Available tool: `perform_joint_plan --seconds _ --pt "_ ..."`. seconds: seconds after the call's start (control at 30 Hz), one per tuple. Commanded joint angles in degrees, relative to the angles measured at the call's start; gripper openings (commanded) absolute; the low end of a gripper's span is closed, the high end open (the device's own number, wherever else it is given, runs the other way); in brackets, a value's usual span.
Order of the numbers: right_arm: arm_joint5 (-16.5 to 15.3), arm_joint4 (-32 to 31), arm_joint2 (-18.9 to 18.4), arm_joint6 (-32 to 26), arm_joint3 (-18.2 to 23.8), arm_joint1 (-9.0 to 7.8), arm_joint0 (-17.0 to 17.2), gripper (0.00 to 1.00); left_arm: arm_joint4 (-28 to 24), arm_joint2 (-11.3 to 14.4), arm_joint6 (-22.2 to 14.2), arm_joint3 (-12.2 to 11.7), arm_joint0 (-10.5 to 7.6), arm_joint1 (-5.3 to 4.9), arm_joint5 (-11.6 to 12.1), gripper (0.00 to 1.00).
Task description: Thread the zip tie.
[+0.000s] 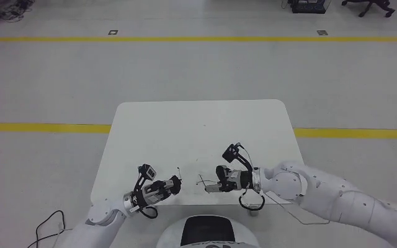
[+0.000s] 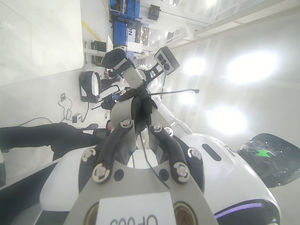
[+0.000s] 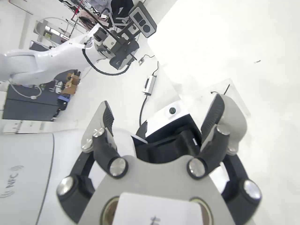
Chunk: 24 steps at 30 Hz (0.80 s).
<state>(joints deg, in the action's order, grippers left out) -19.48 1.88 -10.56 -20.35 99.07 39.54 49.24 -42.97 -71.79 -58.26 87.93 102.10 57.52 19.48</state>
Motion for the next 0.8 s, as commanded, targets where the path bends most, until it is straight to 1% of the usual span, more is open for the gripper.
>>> perform_joint_plan --seconds 0.0,0.03,0.13,0.23,0.27,0.3,0.33,0.37,0.77 --pt "0.0 4.2 -1.6 -3.0 -1.2 0.73 0.7 1.00 -0.2 0.0 -0.3 -0.3 -0.16 0.12 0.0 0.00" --pt "0.0 6.2 -2.7 -4.9 -1.8 1.08 1.3 1.00 -0.3 0.1 -0.5 -0.5 -0.26 0.18 0.0 0.00" --pt "0.0 13.4 -8.5 -13.3 -4.1 2.31 4.5 1.00 -0.6 0.4 -0.9 -1.1 -0.79 0.39 0.0 0.00" --pt "0.0 22.8 -18.3 -25.8 -7.5 4.13 9.6 1.00 -0.4 1.0 -1.0 -1.7 -1.46 0.60 0.0 0.00" --pt "0.0 27.4 -23.5 -32.3 -9.6 5.20 12.2 1.00 -0.5 1.3 -1.0 -2.0 -1.77 0.69 0.0 0.00" --pt "0.0 30.9 -27.7 -37.8 -11.4 6.20 14.3 1.00 -0.8 1.5 -1.0 -2.2 -1.98 0.76 0.0 0.00" --pt "0.0 33.4 -30.6 -41.8 -12.9 6.98 15.8 1.00 -0.8 1.9 -1.4 -2.4 -2.24 0.81 -0.1 0.00" --pt "0.0 33.4 -30.6 -41.8 -12.9 6.98 15.8 1.00 -0.4 2.2 -1.1 -2.8 -2.63 0.84 -0.1 0.00" --pt "0.0 33.4 -30.6 -41.8 -12.9 6.98 15.8 1.00 -0.4 2.2 -1.1 -2.8 -2.63 0.84 -0.1 0.00"
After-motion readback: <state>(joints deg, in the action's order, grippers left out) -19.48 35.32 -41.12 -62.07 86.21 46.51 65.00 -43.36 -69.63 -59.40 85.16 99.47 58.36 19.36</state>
